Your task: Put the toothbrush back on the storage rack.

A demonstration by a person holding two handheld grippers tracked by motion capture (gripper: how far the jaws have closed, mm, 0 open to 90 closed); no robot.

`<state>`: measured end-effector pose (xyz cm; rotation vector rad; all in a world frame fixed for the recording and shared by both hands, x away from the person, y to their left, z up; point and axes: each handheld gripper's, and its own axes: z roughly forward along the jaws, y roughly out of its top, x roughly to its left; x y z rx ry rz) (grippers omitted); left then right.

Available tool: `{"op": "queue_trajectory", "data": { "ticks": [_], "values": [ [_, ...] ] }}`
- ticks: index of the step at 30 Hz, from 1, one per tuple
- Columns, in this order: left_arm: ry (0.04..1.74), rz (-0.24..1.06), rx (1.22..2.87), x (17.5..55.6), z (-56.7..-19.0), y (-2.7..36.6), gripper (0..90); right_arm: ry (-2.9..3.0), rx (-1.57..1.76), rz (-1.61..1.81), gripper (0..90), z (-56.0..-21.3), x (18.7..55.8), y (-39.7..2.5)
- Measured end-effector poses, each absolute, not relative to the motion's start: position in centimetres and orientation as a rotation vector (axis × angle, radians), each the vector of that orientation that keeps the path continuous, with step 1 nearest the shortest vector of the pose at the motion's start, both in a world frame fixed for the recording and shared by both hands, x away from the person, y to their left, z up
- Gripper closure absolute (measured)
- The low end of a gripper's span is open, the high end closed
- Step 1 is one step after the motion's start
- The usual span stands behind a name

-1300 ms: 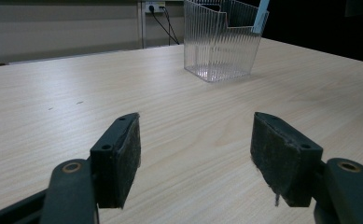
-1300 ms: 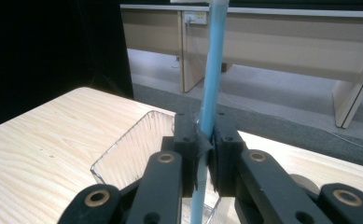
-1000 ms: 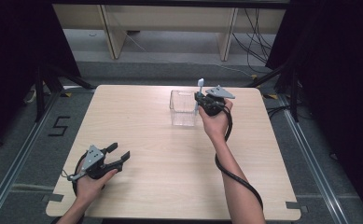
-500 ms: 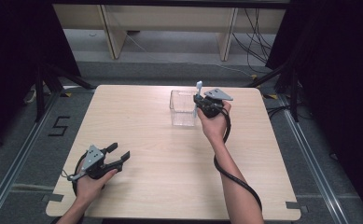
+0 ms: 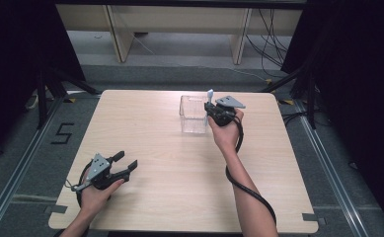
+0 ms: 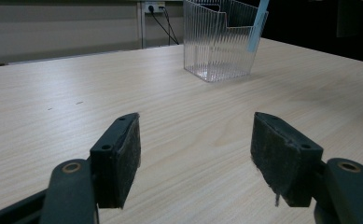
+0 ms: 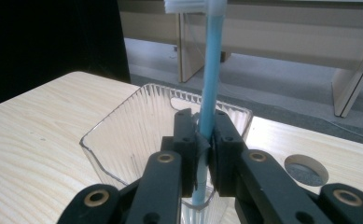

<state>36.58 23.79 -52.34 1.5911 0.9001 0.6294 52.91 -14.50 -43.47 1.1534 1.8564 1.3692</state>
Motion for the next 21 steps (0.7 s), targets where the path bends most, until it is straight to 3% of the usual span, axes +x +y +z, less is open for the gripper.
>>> {"op": "queue_trajectory", "data": {
  "ticks": [21],
  "values": [
    [0.898,0.627,1.590,36.60,-52.34,23.79,32.6,1.867,1.147,1.370,83.1,-44.30,53.05,-14.49]
  ]
}}
